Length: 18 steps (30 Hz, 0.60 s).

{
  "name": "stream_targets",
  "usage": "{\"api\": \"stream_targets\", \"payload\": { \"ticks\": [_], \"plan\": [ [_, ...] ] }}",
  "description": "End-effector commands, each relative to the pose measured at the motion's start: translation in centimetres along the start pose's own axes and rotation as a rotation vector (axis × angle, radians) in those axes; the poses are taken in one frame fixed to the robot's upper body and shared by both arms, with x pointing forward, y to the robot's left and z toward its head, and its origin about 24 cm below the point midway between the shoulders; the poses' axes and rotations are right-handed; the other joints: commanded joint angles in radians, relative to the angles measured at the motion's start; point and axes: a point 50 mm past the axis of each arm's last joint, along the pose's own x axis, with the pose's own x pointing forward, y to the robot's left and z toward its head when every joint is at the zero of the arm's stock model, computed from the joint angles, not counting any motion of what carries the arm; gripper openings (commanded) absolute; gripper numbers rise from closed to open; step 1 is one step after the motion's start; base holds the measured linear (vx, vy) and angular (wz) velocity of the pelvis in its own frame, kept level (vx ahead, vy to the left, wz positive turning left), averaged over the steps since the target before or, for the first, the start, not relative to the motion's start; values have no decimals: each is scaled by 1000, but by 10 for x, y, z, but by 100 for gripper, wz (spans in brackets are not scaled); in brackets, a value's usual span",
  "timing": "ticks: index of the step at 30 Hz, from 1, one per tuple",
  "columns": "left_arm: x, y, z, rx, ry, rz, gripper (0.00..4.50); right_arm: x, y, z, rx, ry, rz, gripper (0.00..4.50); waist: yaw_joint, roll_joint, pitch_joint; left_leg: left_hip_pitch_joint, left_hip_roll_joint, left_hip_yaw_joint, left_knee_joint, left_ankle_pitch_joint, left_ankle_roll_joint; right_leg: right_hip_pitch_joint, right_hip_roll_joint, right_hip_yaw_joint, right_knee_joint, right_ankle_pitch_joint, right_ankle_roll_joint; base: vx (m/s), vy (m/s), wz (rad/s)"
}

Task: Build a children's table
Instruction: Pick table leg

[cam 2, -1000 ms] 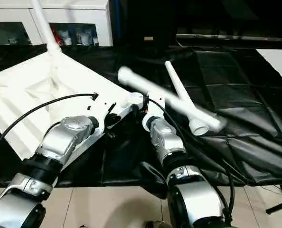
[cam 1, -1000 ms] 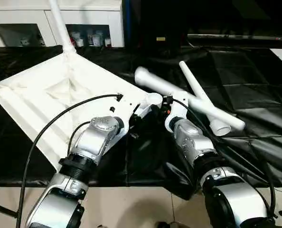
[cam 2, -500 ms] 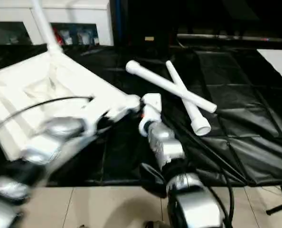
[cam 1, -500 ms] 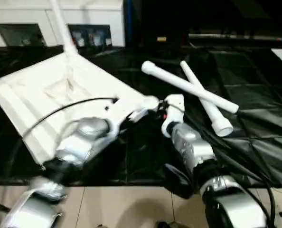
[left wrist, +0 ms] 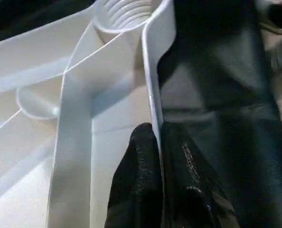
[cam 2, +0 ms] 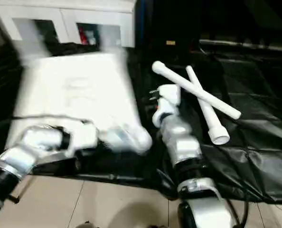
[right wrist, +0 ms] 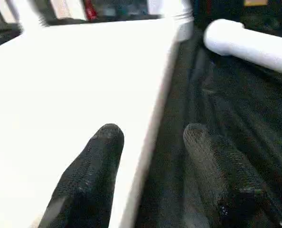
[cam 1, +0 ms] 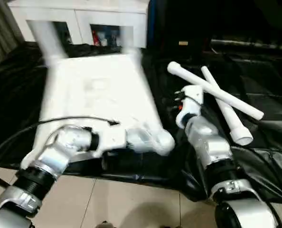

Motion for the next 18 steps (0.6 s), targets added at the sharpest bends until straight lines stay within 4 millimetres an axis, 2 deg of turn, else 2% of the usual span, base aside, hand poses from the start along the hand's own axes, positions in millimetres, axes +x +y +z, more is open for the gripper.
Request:
{"api": "stream_targets", "payload": {
  "ticks": [1, 2, 3, 4, 6, 7, 12, 17, 18],
  "plan": [
    [-7, 17, 11, 129, 19, 77, 0, -3, -5, 5, 8, -16, -14, 238, -16, 3, -71, -1, 24, -2, -87, -120, -7, 81, -68, 79, -71, -281, -82, 0, 0, 0],
    [-10, 21, 6, 123, 44, 96, 0, -3, -5, 5, 6, -16, -13, 238, -21, 2, -70, -7, 21, -4, -86, -113, -8, 86, -69, 78, -73, -301, -65, 0, 0, 0],
    [-16, 28, 0, 94, 68, 152, 0, -3, -5, 6, 5, -17, -11, 238, -24, 2, -70, -7, 16, -2, -84, -110, -5, 85, -69, 77, -80, -330, -46, 0, 0, 0],
    [-18, 30, -1, 87, 75, 165, 0, -4, -5, 6, 5, -17, -10, 238, -27, -1, -70, -8, 15, -3, -83, -106, -6, 87, -69, 77, -79, -336, -39, 0, 0, 0],
    [-22, 34, -3, 79, 87, 188, 0, -4, -4, 6, 4, -17, -10, 238, -39, -3, -71, -18, 14, -7, -83, -91, -5, 94, -68, 74, -77, -344, -24, 0, 0, 0],
    [-27, 38, -7, 78, 121, 212, 0, -4, -4, 7, 4, -20, -1, 238, -44, -8, -72, -19, 11, -7, -81, -83, -1, 94, -69, 74, -81, -350, -17, 0, 0, 0],
    [-40, 48, -12, 73, 166, 247, 0, -4, -1, 8, -6, -19, 24, 238, -64, -5, -75, -20, 14, -7, -76, -38, 26, 93, -65, 76, -70, -263, -67, 0, 0, 0],
    [-50, 45, -11, 112, 133, 182, 0, -4, 1, 8, -8, -19, 35, 238, -65, -7, -77, -14, 17, -6, -75, -17, 40, 90, -64, 80, -61, -190, -111, 0, 0, 0],
    [-51, 44, -12, 109, 132, 163, 50, -5, 1, 8, -8, -18, 35, 238, -65, -5, -77, -12, 19, -6, -76, -14, 38, 91, -65, 81, -56, -176, -121, 0, 0, 0]
  ]
}}
